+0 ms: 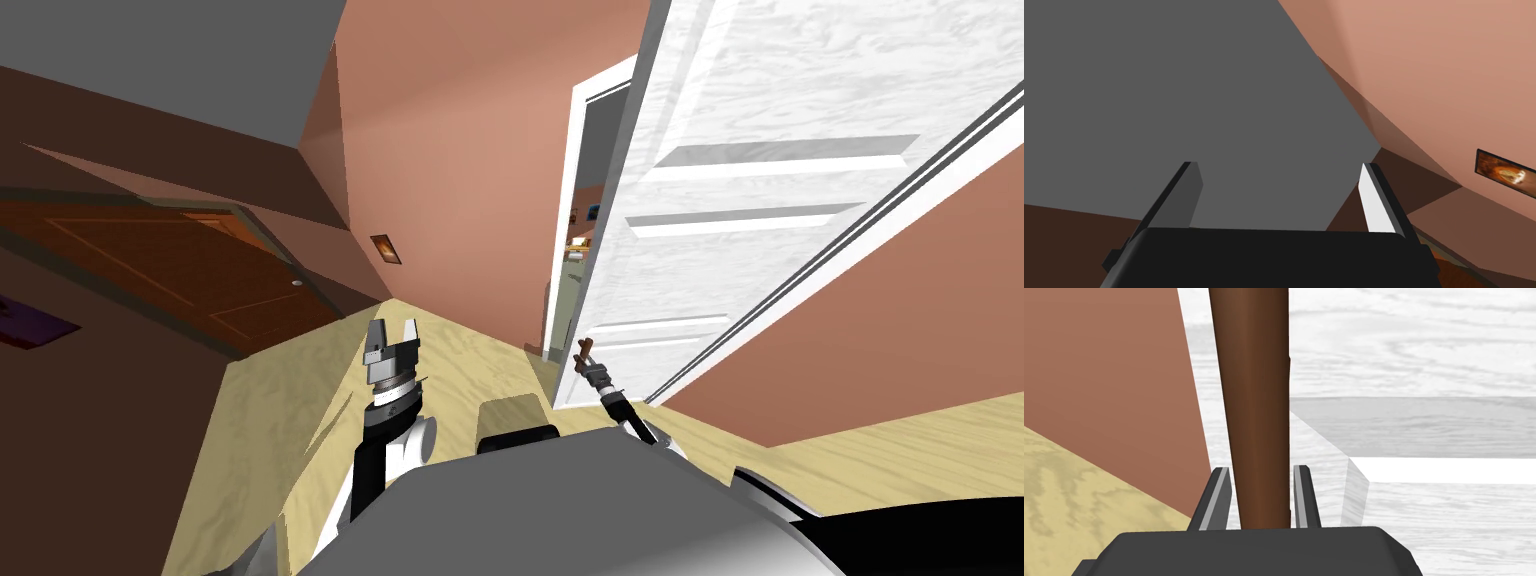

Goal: Pull the door open

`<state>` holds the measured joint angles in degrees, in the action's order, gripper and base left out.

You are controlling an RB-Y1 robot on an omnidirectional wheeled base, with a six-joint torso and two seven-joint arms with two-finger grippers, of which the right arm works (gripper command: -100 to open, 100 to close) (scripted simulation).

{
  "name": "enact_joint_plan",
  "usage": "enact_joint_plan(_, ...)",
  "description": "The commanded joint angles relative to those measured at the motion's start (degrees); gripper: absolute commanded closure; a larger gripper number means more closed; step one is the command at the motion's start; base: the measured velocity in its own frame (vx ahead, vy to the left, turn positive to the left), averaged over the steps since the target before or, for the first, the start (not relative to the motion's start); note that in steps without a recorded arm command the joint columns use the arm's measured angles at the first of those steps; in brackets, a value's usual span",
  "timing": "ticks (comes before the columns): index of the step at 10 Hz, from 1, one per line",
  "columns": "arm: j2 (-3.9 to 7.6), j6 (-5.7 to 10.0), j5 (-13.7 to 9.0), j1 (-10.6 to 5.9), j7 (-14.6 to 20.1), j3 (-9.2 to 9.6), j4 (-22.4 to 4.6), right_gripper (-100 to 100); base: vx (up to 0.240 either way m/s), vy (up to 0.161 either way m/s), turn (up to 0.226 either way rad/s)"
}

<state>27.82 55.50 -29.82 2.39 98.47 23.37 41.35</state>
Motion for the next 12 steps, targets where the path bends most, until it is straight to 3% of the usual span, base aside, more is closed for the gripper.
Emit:
enact_joint_plan(1, 0.97, 1.22, 0.66, 0.73, 1.47, 1.28, -0.3, 100, -0.233, -0.053, 0.088)
enact_joint_plan(2, 1.58, 1.88, 1.04, 1.14, 2.26, 2.01, -0.19, 100, -0.251, -0.056, 0.081)
enact_joint_plan(3, 1.28, 1.24, 0.74, 0.92, 1.53, 1.42, 0.3, 100, -0.118, -0.023, 0.018)
enact_joint_plan(11, 5.03, 8.35, 3.37, 4.18, 6.46, 5.69, -1.11, 100, -0.187, -0.071, 0.116)
enact_joint_plan(12, 4.84, 7.6, 3.15, 4.08, 5.91, 5.33, -0.42, 100, -0.091, -0.024, 0.02)
